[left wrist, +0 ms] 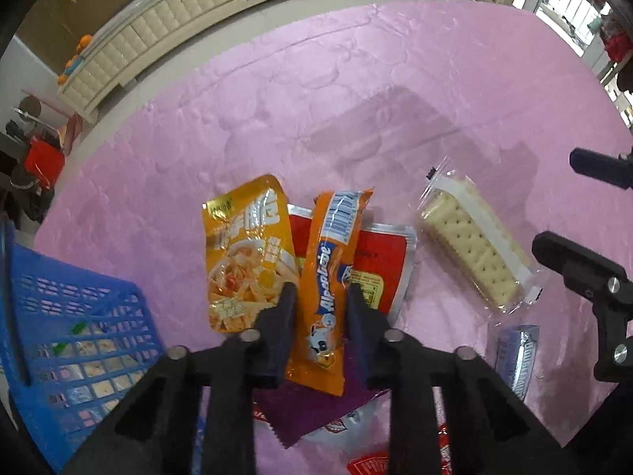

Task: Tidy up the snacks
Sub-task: 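Grasp the orange sausage snack with the left gripper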

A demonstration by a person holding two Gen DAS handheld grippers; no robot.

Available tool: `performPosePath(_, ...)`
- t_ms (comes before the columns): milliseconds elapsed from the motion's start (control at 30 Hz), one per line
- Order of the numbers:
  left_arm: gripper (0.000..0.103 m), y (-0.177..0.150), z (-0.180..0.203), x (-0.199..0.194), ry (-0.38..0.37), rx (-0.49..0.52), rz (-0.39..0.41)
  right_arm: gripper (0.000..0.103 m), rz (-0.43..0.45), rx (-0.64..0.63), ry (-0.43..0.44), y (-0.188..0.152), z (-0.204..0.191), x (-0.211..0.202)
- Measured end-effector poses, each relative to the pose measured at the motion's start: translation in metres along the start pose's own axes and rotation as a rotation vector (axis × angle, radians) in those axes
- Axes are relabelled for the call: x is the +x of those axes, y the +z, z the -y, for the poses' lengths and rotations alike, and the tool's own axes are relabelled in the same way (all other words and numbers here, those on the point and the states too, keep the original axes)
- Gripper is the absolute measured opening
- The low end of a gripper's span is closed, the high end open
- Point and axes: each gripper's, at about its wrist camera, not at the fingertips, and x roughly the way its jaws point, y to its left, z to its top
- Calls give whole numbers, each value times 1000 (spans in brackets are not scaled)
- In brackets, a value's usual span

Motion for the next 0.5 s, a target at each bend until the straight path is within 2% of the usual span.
performPosePath(133, 13, -3, -5, -8, -21, -42, 24, 88, 7, 11, 29, 0, 0, -4)
performPosePath(333, 12, -15, -14, -30, -53, -81, 79, 88, 9, 9, 52, 5, -7, -9)
performPosePath(500, 12, -27, -19, -51, -66, -122, 132, 88, 1, -9, 34, 9, -12, -11)
